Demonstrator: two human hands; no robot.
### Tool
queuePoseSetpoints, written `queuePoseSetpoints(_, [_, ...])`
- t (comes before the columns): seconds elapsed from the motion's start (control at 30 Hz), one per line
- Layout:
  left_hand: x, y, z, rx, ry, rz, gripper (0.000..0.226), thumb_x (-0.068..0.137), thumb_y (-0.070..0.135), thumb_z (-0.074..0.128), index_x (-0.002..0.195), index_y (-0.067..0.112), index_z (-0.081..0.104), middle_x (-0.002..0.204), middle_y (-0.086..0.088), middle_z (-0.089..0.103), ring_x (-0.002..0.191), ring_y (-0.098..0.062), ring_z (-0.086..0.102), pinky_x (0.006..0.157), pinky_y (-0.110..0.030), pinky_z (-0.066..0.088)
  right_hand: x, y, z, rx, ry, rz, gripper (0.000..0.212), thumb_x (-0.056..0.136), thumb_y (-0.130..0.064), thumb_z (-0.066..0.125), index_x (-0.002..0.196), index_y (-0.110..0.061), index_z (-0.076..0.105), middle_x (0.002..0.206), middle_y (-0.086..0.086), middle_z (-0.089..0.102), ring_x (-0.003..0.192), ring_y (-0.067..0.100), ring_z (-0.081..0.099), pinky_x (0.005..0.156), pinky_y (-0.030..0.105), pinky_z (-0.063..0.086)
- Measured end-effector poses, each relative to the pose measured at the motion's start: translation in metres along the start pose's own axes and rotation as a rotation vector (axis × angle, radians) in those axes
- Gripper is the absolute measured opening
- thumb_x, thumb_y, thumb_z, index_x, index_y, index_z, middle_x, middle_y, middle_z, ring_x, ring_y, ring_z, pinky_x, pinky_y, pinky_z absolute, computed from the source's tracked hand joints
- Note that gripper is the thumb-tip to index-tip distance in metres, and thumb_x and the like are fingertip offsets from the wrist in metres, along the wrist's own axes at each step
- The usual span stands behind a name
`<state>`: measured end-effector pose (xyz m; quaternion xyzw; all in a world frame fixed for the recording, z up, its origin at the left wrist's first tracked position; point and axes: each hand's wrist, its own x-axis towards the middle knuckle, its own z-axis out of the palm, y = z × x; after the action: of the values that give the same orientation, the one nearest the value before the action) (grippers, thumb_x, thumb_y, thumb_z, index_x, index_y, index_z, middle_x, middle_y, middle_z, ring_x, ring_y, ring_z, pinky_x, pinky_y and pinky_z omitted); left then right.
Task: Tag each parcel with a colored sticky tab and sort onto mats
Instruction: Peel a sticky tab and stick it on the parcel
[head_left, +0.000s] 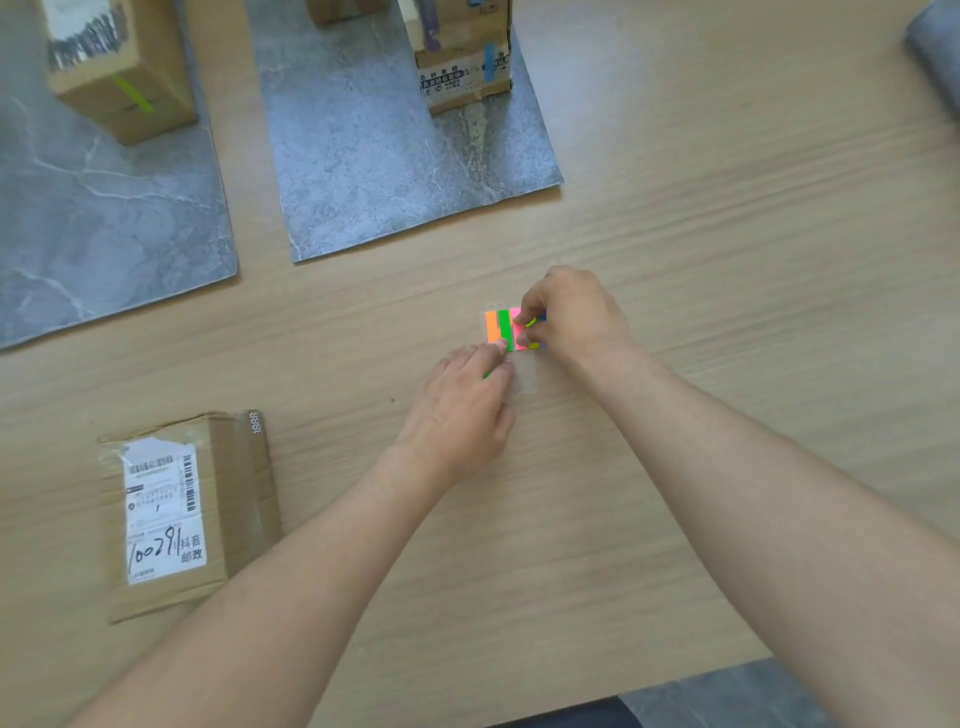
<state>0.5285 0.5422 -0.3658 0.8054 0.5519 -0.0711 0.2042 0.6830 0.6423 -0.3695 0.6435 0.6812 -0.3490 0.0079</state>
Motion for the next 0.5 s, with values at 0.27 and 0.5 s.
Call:
queuePoseSetpoints(0.27, [0.005, -0.002, -0.002, -0.031, 0.046, -0.006, 0.052, 0.081, 0.029, 0.031, 0.108, 0.005, 0.069, 0.120, -0.012, 0.063, 0.105, -0.035, 0.059, 0.107, -0.045, 0.042, -0.002, 0.002, 0.005, -0.075, 0.041, -0.086, 0.027, 0.074, -0.024, 0.089, 0.099, -0.025, 0.078, 0.099, -0.002, 0.053, 0.101, 0.025, 0.063, 0.072, 0.028, 0.038])
queuePoseSetpoints(0.5, [0.003, -0.002, -0.001, -0.047, 0.036, 0.002, 0.053, 0.079, 0.027, 0.031, 0.108, 0.003, 0.069, 0.120, -0.014, 0.064, 0.109, -0.035, 0.060, 0.109, -0.047, 0.042, 0.012, -0.004, -0.001, -0.084, -0.012, -0.052, 0.016, 0.077, -0.013, 0.083, 0.087, -0.024, 0.078, 0.099, 0.001, 0.073, 0.094, 0.024, 0.069, 0.070, 0.026, 0.042])
